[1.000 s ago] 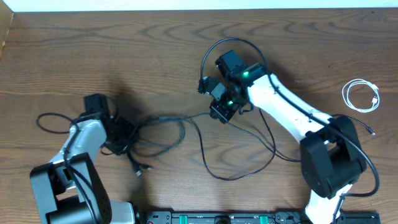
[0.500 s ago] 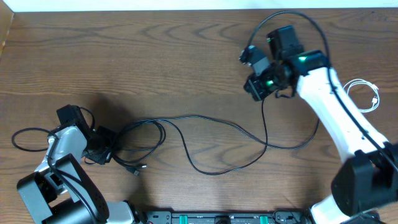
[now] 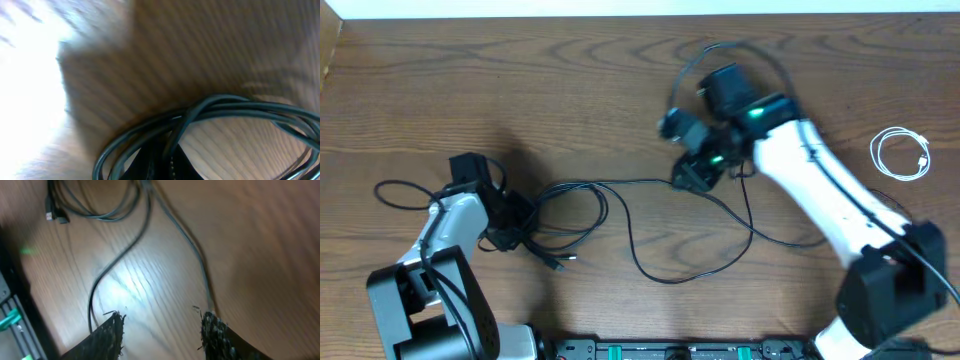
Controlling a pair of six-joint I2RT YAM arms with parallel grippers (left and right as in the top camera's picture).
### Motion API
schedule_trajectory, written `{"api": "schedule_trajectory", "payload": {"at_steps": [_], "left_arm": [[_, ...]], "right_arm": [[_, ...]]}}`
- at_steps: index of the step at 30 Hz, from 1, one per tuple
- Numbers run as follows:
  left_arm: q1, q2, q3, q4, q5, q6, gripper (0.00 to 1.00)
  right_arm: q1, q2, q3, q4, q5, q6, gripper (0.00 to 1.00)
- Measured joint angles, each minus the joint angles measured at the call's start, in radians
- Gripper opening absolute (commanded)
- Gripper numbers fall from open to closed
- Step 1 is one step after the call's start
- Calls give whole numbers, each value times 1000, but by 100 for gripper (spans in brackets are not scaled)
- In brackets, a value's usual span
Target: Untangle cables
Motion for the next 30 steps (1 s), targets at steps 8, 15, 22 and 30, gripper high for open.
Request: {"api": "schedule_trajectory", "payload": {"at_steps": [8,15,22,30], "left_arm": [[-12,0,0,1,0,10,8],[-12,0,0,0,0,17,8],[-12,0,0,-1,0,34,8],[-12,1,-2,-55,97,59,7]], "right_arm": [[159,150,0,169,101,-10,60],[224,278,0,282,279,-12,57],[226,335,8,327,336,2,18],[232,343,12,383,523,78,1]]}}
